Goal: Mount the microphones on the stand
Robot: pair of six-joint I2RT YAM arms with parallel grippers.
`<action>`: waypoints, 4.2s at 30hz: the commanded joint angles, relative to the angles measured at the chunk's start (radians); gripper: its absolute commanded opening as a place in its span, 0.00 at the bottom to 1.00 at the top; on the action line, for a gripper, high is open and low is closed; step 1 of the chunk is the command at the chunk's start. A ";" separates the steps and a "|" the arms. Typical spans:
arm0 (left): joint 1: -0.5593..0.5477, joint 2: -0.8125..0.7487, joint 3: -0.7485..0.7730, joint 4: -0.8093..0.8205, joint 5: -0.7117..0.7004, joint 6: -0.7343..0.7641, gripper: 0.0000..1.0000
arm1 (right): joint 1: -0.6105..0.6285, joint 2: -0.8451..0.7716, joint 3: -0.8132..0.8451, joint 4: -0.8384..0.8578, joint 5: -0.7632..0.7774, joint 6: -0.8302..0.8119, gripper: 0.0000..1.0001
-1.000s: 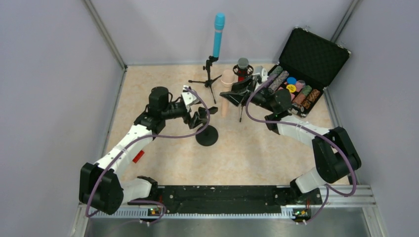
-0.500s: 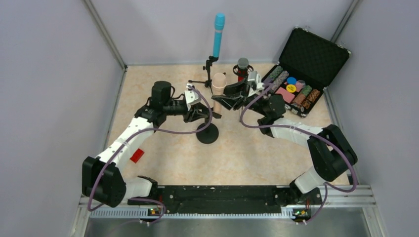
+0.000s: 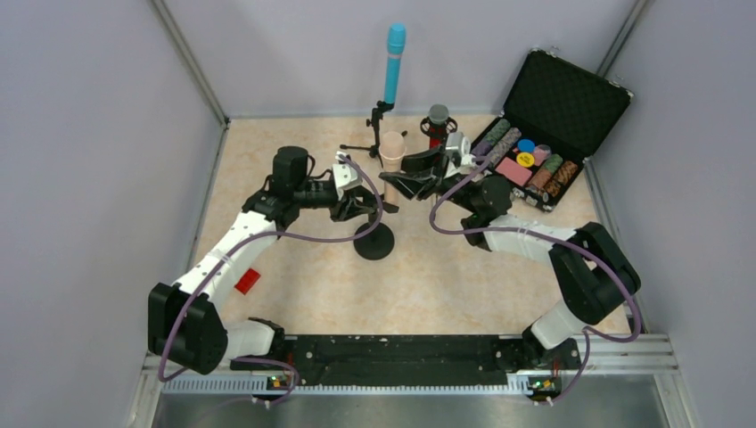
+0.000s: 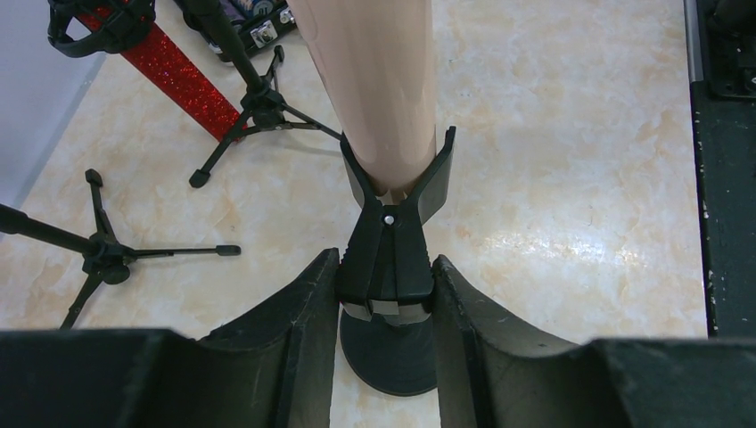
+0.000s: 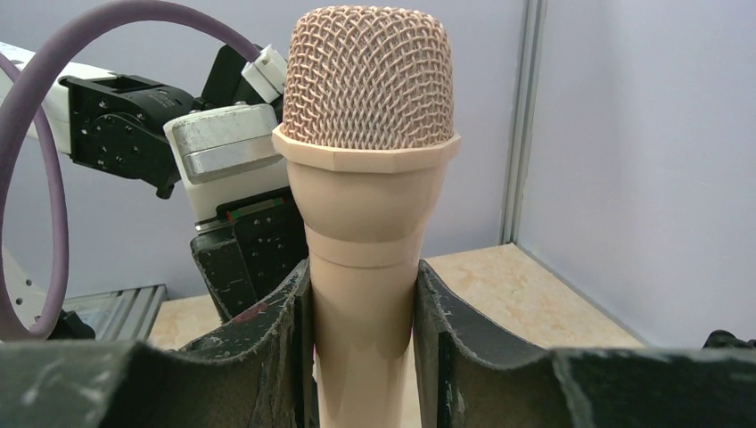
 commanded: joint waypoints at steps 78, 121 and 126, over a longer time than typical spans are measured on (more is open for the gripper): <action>0.008 -0.016 -0.583 1.246 -0.175 -0.546 0.92 | -0.035 -0.224 -0.198 -0.156 0.099 -0.036 0.88; 0.016 0.066 -0.480 1.653 0.019 -0.782 0.00 | -0.095 -0.437 -0.303 -0.449 0.072 -0.231 0.89; 0.013 -0.027 -0.409 1.485 0.023 -0.785 0.00 | -0.095 -0.443 -0.321 -0.470 0.024 -0.245 0.88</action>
